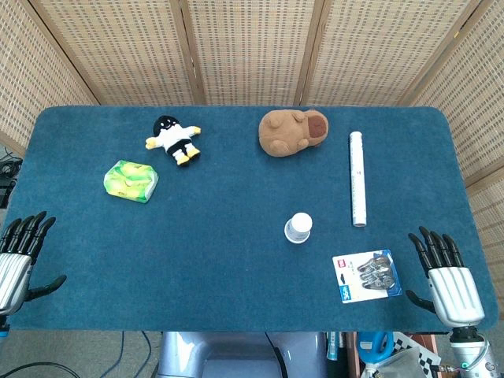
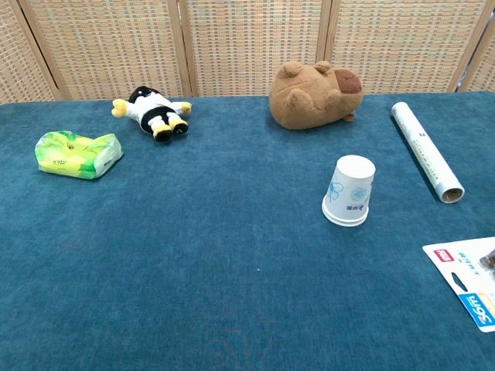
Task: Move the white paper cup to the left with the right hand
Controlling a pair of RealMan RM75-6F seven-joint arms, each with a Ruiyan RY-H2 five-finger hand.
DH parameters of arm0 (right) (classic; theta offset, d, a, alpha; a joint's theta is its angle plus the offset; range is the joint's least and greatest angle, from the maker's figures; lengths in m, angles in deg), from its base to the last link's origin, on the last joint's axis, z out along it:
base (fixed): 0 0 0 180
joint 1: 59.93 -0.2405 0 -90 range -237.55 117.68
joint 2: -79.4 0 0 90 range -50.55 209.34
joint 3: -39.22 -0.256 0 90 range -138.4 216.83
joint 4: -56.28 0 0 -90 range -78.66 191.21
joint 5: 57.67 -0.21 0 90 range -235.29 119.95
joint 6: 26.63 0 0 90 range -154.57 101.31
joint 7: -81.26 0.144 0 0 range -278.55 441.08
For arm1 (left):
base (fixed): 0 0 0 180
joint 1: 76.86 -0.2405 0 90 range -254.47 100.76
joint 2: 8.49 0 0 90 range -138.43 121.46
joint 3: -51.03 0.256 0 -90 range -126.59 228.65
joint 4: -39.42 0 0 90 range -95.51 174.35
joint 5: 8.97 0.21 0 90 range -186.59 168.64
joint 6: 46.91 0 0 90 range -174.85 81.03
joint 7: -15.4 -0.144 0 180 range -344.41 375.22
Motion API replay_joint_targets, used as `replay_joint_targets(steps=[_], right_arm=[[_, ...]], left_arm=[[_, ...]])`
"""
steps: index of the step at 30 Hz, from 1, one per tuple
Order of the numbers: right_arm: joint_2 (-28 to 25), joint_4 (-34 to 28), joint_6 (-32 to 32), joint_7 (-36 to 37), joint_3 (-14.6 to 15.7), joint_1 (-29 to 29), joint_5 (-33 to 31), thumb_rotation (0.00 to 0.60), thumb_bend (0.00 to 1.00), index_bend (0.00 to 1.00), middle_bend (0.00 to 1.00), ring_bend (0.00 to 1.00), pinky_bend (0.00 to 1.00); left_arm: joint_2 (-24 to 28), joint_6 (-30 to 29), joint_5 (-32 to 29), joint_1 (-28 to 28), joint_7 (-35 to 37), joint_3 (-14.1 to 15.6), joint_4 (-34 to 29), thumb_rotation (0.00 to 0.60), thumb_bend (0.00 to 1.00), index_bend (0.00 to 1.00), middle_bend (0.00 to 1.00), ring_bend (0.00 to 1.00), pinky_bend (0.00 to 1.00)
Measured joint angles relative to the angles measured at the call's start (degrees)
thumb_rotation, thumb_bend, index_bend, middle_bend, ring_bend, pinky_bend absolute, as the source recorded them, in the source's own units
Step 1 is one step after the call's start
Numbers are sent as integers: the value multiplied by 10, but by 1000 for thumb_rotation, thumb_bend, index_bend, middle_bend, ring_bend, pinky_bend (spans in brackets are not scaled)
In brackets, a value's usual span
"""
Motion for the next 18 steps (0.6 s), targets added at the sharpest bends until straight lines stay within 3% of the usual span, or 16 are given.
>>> replay_joint_targets(steps=[10,14,18], right_arm=[[5,13,5,27,1,-4,22,600,0,3,0,0,0],[12,27,-14,85,0,-23,33,600,0,41,0,0,0],[18,38,-75,162,-14,-72,29,600,43,97,0,0,0]], left_arm=[[7,-5,7,-3,14,3,-2,600,175,0,0,0,0],[7,-2,1,-1,17,-1,-4,600,175,0,0,0,0],[8,5,-7,3,15,-4,-8,600,174,0,0,0,0]])
